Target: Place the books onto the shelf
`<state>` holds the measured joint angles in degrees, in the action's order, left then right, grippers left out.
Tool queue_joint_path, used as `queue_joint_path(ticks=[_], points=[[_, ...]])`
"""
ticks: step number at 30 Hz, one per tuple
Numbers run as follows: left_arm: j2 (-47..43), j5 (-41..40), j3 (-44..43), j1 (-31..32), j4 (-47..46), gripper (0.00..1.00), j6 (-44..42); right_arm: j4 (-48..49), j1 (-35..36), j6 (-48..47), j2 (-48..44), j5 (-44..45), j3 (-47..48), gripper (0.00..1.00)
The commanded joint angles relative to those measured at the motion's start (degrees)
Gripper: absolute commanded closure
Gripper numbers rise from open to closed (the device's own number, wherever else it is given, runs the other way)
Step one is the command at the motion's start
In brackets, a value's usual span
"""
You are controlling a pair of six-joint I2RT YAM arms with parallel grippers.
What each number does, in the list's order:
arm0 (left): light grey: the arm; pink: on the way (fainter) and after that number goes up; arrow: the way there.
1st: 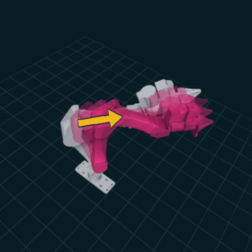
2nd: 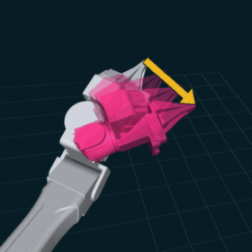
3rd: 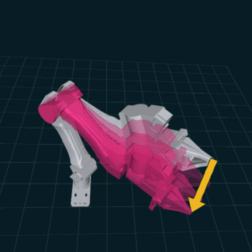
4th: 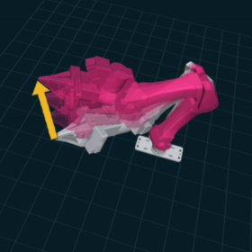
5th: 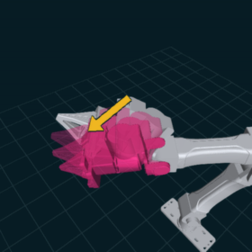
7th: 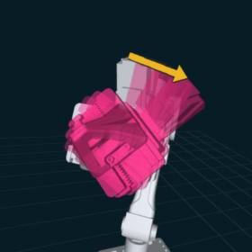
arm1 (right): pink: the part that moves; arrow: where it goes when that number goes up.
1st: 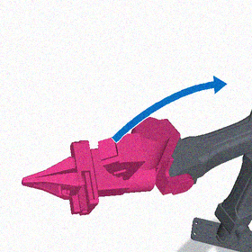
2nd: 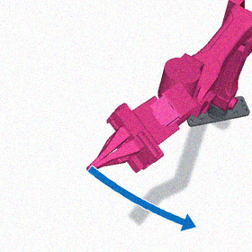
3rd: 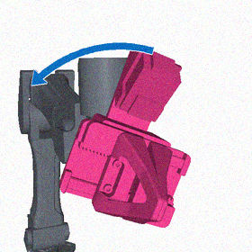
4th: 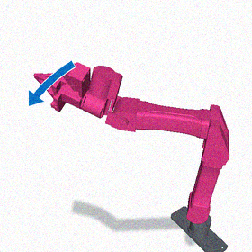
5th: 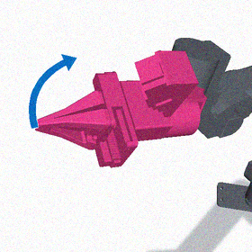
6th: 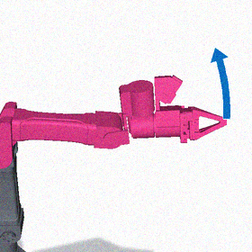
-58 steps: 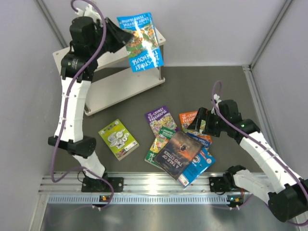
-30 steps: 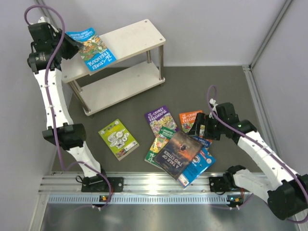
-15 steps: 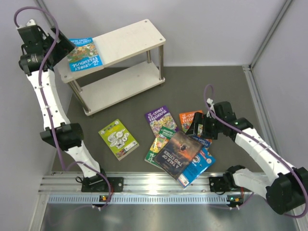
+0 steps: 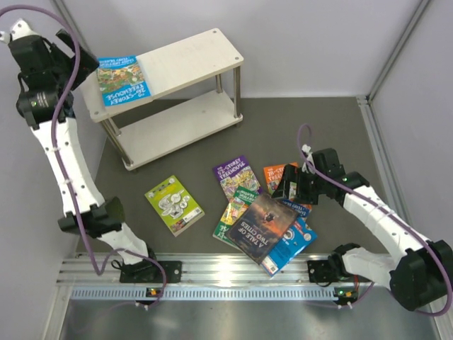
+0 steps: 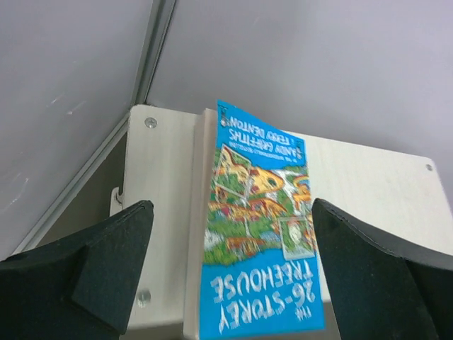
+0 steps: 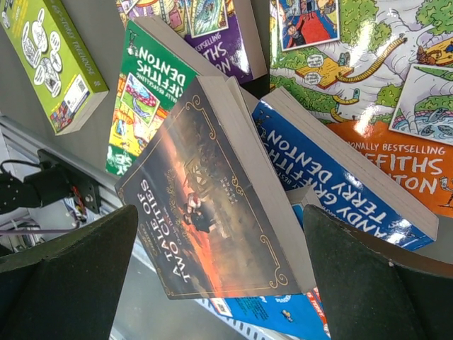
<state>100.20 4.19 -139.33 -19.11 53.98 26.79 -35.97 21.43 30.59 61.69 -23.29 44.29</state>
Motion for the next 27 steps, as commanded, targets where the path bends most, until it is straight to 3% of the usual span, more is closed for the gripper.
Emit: queue_joint_path(ticks=[1,4,10,13,18,19,22,27], points=[[-11.9,-2.9,4.5,2.5,-4.5,0.02,1.3,2.2,1.2,-0.7,0.4,-0.4,2.1,0.00],[-18.0,-10.1,10.3,10.3,-4.1,0.03,-0.2,2.7,1.2,-0.8,2.5,-0.4,4.0,0.00],[-19.0,-18.0,12.2,28.0,2.4,0.07,0.9,1.9,1.2,0.3,4.6,-0.4,6.9,0.00],[-20.0,-19.5,18.1,36.4,2.4,0.07,3.3,-2.0,1.5,-0.1,3.9,4.6,6.7,0.00],[-19.2,-22.1,31.2,56.0,-1.1,0.07,6.1,-8.6,1.5,0.3,1.2,11.4,5.1,0.00],[-18.7,-21.9,33.0,61.0,-1.8,0.07,7.4,-10.0,1.5,1.1,-0.7,11.9,4.2,0.00],[-17.5,-19.2,41.4,66.7,-7.4,0.06,10.5,-12.0,1.6,4.2,-4.7,13.6,2.6,0.00],[-20.0,-6.3,60.5,67.9,-20.7,0.06,14.9,-12.9,2.3,10.4,-9.8,13.5,-2.5,0.00]])
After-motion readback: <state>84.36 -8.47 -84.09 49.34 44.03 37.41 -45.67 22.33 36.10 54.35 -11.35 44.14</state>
